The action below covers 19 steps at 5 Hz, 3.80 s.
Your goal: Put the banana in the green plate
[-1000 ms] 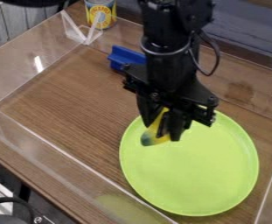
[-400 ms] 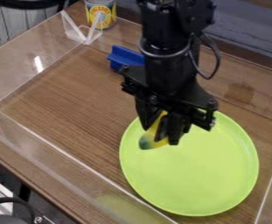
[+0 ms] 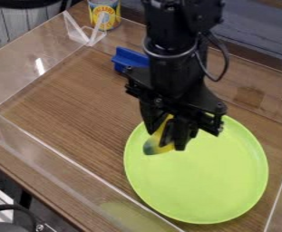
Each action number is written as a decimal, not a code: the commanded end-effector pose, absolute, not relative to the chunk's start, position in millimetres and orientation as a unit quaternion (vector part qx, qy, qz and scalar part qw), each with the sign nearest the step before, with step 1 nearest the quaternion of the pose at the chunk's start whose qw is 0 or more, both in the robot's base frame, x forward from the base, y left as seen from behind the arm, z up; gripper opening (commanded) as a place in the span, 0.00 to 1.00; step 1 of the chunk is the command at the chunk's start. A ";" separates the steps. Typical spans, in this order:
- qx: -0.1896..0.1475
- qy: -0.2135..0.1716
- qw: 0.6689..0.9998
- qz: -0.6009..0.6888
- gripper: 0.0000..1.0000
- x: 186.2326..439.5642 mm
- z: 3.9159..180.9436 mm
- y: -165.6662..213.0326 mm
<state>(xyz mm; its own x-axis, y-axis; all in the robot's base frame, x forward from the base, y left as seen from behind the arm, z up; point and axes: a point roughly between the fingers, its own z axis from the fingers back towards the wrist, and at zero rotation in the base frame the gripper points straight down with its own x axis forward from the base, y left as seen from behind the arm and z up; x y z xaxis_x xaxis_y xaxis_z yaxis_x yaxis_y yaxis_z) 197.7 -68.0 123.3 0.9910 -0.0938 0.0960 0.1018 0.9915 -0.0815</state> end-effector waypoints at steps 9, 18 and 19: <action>-0.050 -0.060 0.994 -0.072 1.00 193.8 146.3 -71.7; -0.052 -0.061 0.989 -0.125 1.00 199.5 94.0 -102.3; -0.050 -0.064 0.989 -0.127 1.00 200.9 82.9 -103.9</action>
